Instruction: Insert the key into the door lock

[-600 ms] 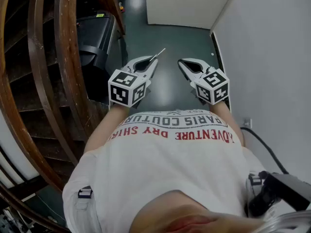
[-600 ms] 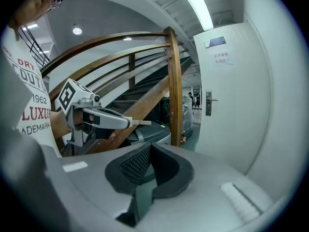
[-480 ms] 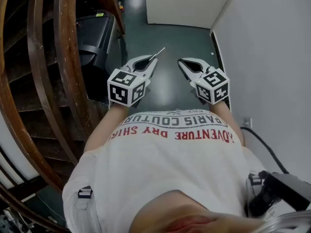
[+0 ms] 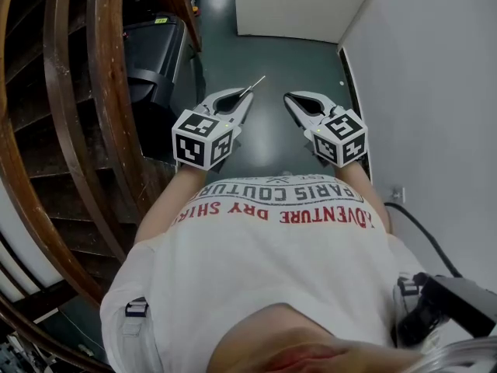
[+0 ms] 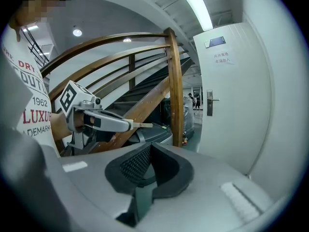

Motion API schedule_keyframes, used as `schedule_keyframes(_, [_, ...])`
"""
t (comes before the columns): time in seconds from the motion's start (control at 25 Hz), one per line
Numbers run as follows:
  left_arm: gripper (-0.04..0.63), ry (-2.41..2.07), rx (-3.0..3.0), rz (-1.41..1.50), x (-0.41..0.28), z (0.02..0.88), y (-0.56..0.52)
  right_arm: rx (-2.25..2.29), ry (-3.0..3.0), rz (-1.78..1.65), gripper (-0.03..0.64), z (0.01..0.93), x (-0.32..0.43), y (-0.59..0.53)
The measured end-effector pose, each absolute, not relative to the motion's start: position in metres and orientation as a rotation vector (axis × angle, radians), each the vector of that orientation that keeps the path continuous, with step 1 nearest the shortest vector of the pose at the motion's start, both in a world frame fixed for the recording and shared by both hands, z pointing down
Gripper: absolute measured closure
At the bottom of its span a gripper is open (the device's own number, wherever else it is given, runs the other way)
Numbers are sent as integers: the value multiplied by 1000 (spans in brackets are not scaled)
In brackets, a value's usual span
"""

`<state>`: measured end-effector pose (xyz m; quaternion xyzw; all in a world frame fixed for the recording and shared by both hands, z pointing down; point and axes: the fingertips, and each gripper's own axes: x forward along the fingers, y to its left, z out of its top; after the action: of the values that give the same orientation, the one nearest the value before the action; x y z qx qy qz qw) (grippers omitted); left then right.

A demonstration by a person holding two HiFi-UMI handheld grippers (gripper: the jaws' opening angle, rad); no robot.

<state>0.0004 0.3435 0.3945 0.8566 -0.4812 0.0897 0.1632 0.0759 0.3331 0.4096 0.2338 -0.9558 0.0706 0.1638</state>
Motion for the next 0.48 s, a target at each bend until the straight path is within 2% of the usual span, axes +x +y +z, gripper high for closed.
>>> schedule_keyframes(0.48, [573,-1390,2438,241,-26,395,343,656,-2739,204,615,410,58,326])
